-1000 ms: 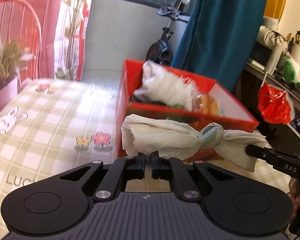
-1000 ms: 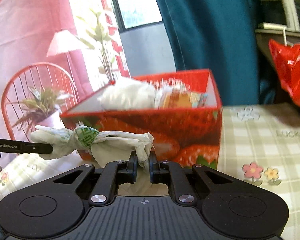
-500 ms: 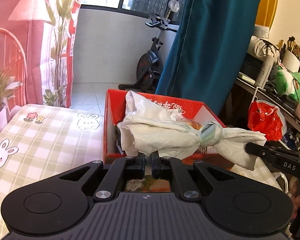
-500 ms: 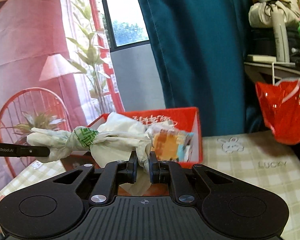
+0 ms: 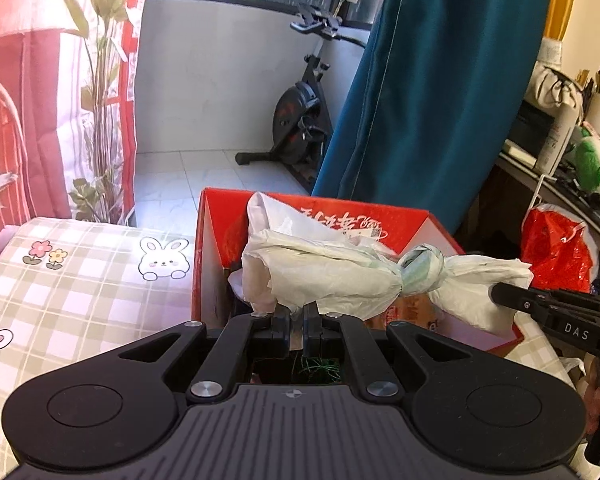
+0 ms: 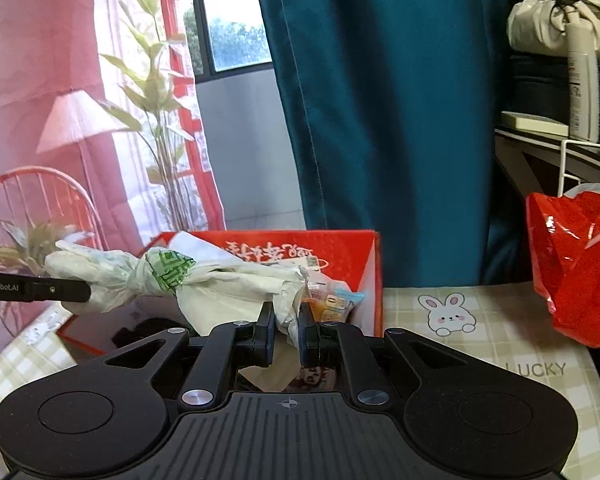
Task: Organize soft objects
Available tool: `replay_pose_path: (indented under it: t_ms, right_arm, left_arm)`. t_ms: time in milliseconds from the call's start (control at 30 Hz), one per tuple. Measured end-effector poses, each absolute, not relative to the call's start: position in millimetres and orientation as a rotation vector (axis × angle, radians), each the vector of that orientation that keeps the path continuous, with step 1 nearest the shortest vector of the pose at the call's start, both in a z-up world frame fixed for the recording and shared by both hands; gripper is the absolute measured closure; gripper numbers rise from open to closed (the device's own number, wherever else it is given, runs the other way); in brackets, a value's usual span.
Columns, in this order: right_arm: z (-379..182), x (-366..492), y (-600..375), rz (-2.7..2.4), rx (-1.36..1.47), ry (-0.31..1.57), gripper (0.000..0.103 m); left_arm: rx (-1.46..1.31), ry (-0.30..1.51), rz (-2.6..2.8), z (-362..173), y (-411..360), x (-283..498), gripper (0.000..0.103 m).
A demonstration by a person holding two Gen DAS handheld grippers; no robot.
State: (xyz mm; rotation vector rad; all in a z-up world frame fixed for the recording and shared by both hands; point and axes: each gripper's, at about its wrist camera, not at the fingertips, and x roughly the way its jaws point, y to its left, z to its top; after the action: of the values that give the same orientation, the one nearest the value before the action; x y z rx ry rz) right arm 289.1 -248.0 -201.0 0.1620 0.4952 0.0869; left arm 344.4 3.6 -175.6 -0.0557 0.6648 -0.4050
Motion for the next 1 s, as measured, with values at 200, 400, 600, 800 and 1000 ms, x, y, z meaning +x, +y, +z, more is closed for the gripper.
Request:
replay_pose_path:
  t_ms: [200,400,600,800,1000]
  right_arm:
    - [-216.1,310.9,-251.2,0.089,0.147,0.540,0.092]
    - [-224.4,316.7,-245.5,0.083,0.068,0.557,0.079]
    - [-219.6,310.2,-238.5,0.085,0.005,0.546,0.047]
    - [-208.8,298.9,-236.9,0.084,0.015,0.533,0.027]
    - [-191.6,283.5,-235.4,0.082,0.037,0.509,0.003]
  left_arm:
    - [-0.032,0.695,-0.413,-185.8,2.3,357.9,0.095]
    - [-0.012,0.667,-0.399,-185.2,3.7,355.2,0.043]
    - [-0.011,0.641,-0.386,-174.0,2.2,346.4,0.010]
    - [0.021,0.631,-0.382,-160.9,-1.4,335.9,0.003]
    - [0.069,0.589,-0.353,-142.5,-4.6,313.9,0.000]
